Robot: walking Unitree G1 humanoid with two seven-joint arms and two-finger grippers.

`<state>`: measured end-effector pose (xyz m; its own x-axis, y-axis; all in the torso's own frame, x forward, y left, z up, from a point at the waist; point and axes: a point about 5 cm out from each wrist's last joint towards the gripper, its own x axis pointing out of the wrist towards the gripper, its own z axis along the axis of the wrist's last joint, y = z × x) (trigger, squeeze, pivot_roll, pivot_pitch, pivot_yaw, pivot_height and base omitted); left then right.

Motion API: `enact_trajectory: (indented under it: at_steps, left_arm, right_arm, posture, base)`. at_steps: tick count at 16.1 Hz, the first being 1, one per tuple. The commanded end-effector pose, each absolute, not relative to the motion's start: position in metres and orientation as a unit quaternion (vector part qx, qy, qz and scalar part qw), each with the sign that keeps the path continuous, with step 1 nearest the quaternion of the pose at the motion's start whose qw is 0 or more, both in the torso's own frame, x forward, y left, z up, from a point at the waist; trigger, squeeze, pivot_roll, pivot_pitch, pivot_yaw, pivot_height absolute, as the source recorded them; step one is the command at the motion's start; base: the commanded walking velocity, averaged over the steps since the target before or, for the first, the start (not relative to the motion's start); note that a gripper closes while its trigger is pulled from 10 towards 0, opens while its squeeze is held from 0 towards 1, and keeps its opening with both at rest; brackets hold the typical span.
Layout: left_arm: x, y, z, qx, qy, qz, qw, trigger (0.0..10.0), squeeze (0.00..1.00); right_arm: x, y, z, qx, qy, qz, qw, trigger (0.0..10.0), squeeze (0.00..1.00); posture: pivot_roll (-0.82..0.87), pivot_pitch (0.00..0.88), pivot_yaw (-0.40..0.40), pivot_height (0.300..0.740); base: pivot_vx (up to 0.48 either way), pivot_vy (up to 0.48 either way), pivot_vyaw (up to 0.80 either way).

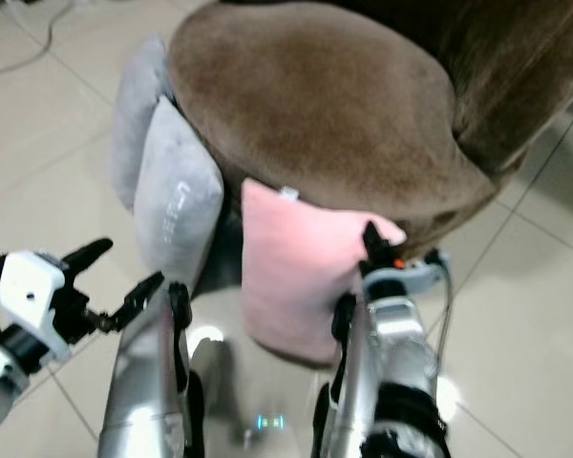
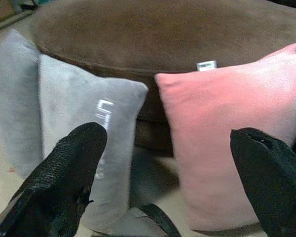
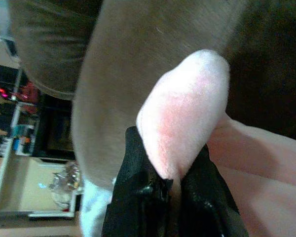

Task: Move the pillow to the sofa from floor

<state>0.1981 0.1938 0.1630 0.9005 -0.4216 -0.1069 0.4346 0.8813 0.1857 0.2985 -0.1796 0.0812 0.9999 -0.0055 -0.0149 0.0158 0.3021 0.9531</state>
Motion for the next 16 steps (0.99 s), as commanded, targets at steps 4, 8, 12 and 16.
enact_trajectory:
  at_steps: [4, 8, 12, 16]
  left_arm:
    - [0.207, 0.197, 0.165, 0.107, 0.013, -0.190, 0.976, 10.0, 0.00]
    - [0.217, 0.196, 0.193, 0.113, -0.046, -0.126, 0.984, 10.0, 0.00]
    - [0.240, 0.188, 0.201, 0.111, -0.075, -0.108, 0.985, 10.0, 0.00]
    - [0.263, 0.181, 0.200, 0.152, -0.079, -0.096, 0.981, 10.0, 0.00]
  right_arm:
    - [0.294, -0.195, 0.156, 0.598, -0.127, 0.042, 0.790, 0.0, 0.00]
    - [0.288, -0.179, 0.215, 0.475, -0.133, 0.068, 0.867, 10.0, 0.00]
    - [0.286, -0.155, 0.270, 0.459, -0.191, 0.111, 0.861, 10.0, 0.00]
    - [0.290, -0.155, 0.277, 0.383, -0.184, 0.097, 0.900, 10.0, 0.00]
  posture:
    - [0.15, 0.029, 0.000, 0.432]
    - [0.11, 0.000, 0.026, 0.432]
    - [0.07, 0.000, 0.064, 0.457]
    - [0.04, 0.000, 0.064, 0.482]
  base:
    - [0.000, 0.000, 0.00]
    - [0.000, 0.000, 0.00]
    - [0.000, 0.000, 0.00]
    - [0.000, 0.000, 0.00]
